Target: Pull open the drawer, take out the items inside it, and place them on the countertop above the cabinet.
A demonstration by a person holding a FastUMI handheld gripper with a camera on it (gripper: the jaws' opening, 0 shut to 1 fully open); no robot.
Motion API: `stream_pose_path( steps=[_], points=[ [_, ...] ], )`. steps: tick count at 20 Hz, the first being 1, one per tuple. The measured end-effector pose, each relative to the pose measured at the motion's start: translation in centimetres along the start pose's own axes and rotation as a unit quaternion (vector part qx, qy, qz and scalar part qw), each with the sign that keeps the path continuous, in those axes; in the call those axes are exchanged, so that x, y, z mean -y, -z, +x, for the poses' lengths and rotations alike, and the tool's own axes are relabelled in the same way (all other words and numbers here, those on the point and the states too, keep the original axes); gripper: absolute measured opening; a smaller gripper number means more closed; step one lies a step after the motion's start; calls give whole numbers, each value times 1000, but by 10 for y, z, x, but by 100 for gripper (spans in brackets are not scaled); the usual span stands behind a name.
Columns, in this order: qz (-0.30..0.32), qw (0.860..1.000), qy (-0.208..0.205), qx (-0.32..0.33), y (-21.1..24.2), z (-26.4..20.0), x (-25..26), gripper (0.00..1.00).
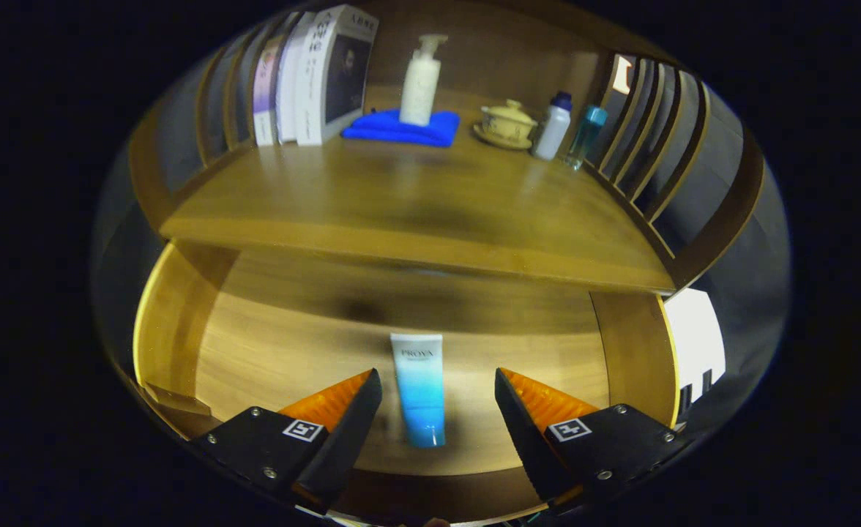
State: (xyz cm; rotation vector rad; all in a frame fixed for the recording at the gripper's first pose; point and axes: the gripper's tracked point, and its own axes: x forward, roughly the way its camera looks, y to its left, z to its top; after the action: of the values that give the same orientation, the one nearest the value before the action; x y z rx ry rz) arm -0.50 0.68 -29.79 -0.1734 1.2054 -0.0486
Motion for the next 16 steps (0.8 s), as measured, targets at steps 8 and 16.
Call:
stream_pose_path(
  steps=[8,16],
  points=[
    [25,996,-39,-75,17,20,-3,93],
    [38,990,-72,-113,32,42,-15,66]
  ],
)
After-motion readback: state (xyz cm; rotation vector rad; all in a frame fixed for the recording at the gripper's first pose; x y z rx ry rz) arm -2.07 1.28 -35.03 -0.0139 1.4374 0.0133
